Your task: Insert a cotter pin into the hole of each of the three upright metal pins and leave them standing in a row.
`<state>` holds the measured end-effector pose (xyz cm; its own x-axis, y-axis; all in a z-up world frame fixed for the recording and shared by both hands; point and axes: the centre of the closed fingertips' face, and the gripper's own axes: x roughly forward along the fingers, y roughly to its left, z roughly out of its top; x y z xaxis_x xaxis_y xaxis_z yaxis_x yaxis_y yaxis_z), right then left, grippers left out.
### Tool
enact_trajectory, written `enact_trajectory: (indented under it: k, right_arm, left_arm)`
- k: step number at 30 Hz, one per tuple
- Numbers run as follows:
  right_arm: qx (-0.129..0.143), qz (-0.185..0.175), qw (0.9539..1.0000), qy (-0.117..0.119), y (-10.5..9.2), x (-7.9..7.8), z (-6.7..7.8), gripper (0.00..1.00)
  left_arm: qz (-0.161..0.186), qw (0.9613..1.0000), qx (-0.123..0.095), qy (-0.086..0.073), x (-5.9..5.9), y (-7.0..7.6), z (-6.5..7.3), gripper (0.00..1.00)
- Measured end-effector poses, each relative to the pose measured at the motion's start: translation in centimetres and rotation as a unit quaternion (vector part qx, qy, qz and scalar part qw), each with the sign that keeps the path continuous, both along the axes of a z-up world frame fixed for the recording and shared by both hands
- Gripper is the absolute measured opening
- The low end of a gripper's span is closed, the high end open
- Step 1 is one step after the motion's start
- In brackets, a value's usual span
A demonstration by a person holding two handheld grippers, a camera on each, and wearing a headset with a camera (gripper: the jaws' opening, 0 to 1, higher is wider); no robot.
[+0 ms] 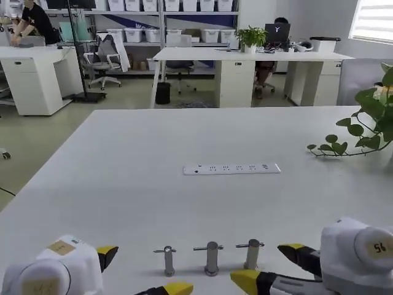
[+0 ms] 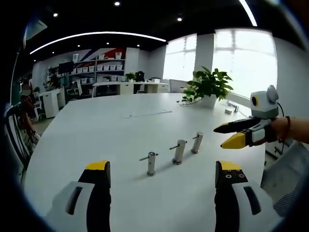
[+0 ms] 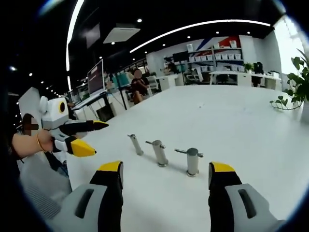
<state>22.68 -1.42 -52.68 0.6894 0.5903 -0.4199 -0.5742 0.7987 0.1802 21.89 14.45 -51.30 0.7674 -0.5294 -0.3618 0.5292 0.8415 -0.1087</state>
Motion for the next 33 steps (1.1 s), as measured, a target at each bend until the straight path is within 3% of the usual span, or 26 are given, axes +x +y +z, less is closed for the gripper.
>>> enact_trajectory:
  k: [11,20,26,33]
  right_arm:
    - [-0.017,-0.008,0.9997,-0.016,0.3,-1.6,0.1,0.72]
    - [-0.006,-0.015,0.9997,-0.016,0.7,-1.7,0.3,0.77]
    - [-0.009,-0.020,0.9997,-0.013,0.6,-1.7,0.2,0.78]
    - [-0.015,-0.020,0.9995,-0.017,0.6,-1.6,0.5,0.77]
  left_arm:
    - [0.009,1.0000,0.000,-0.005,-1.0,0.0,0.3,0.94]
    - [0.012,0.9999,0.004,-0.009,-1.0,-0.1,0.9,0.99]
    - [0.013,0.9999,0.005,-0.003,-1.2,0.0,0.7,0.99]
    - [0.019,0.9998,0.002,-0.007,-1.1,0.2,1.1,0.99]
